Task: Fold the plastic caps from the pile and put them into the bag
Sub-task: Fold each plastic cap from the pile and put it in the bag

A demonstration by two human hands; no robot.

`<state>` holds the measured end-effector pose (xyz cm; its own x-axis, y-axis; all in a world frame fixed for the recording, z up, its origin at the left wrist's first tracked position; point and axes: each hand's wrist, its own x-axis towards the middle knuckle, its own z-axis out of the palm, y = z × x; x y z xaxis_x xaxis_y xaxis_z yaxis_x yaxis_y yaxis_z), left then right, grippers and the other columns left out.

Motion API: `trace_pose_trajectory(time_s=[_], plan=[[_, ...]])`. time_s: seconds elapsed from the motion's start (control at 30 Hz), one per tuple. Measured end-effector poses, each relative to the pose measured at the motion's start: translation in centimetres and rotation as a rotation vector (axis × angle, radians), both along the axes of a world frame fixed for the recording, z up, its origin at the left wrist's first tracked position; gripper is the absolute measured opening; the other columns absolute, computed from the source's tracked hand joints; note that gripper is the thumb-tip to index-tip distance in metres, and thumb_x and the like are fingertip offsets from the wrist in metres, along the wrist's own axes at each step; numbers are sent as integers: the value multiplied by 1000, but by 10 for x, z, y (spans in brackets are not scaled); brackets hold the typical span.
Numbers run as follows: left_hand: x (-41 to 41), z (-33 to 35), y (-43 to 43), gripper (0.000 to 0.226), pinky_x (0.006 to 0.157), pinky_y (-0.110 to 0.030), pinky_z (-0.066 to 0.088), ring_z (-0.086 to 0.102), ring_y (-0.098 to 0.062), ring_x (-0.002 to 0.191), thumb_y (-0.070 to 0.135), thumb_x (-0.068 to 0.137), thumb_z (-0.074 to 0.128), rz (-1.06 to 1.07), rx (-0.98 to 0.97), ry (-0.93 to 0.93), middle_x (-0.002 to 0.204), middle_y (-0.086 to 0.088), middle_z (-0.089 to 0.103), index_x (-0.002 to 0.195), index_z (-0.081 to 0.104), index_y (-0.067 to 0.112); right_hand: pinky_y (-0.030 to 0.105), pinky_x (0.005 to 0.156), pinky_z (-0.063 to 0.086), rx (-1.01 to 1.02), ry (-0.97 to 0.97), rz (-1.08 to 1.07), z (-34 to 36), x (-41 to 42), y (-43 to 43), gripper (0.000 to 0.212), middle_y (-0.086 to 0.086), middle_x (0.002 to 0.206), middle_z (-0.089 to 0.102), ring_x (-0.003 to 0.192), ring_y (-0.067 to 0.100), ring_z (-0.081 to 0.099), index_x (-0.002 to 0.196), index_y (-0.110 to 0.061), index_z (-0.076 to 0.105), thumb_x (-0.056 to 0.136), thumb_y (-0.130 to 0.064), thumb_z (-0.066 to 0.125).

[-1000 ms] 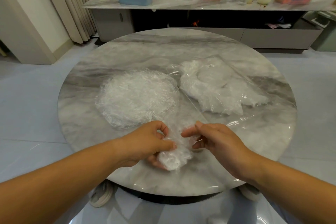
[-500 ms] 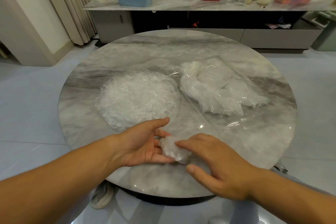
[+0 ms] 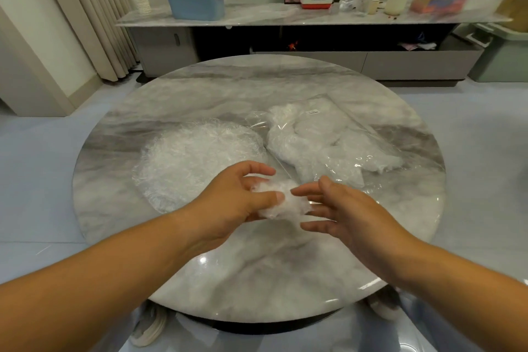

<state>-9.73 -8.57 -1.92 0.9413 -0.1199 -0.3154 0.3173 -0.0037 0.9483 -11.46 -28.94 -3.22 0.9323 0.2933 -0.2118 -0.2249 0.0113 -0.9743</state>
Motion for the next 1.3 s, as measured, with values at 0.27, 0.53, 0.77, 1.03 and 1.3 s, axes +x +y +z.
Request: trace_pose_trajectory(time_s=[0.27,0.53,0.77,1.03,1.3], plan=[[9,12,-52,40,80,-34,62,73,-20,99,7,85,77,-95,7,-154,114,-3,72,119,62,19,47,86,59,7,8,-188,14,8,-41,51,20,97,76,87,36,70,83,-4,79,90,-47,51],[13,-7,-85,37,123,-26,13,8,4,149,52,102,40,-432,663,-487,163,19,18,127,64,39,29,70,53,-267,-159,-493,3,37,-106,69,11,81,76,81,27,70,67,-12,76,108,-46,33],[11,-23,-99,82,125,-36,-8,-34,-7,146,72,91,9,-673,1138,-536,161,6,-33,160,14,30,44,95,54,-581,-156,-401,-19,47,-124,79,-5,84,77,87,15,70,72,-24,81,101,-67,21],[10,-34,-90,84,126,-36,-1,-32,-3,146,70,96,17,-656,1157,-598,162,10,-32,158,-18,24,19,74,36,-525,-94,-382,-6,49,-108,75,-1,92,76,85,12,73,90,-19,79,104,-61,18],[9,-32,-82,84,125,-25,-6,-28,2,146,66,98,22,-635,1079,-626,162,11,-30,158,-18,23,35,98,47,-259,98,-388,5,64,-80,69,2,112,75,103,19,71,111,-13,73,103,-63,26]])
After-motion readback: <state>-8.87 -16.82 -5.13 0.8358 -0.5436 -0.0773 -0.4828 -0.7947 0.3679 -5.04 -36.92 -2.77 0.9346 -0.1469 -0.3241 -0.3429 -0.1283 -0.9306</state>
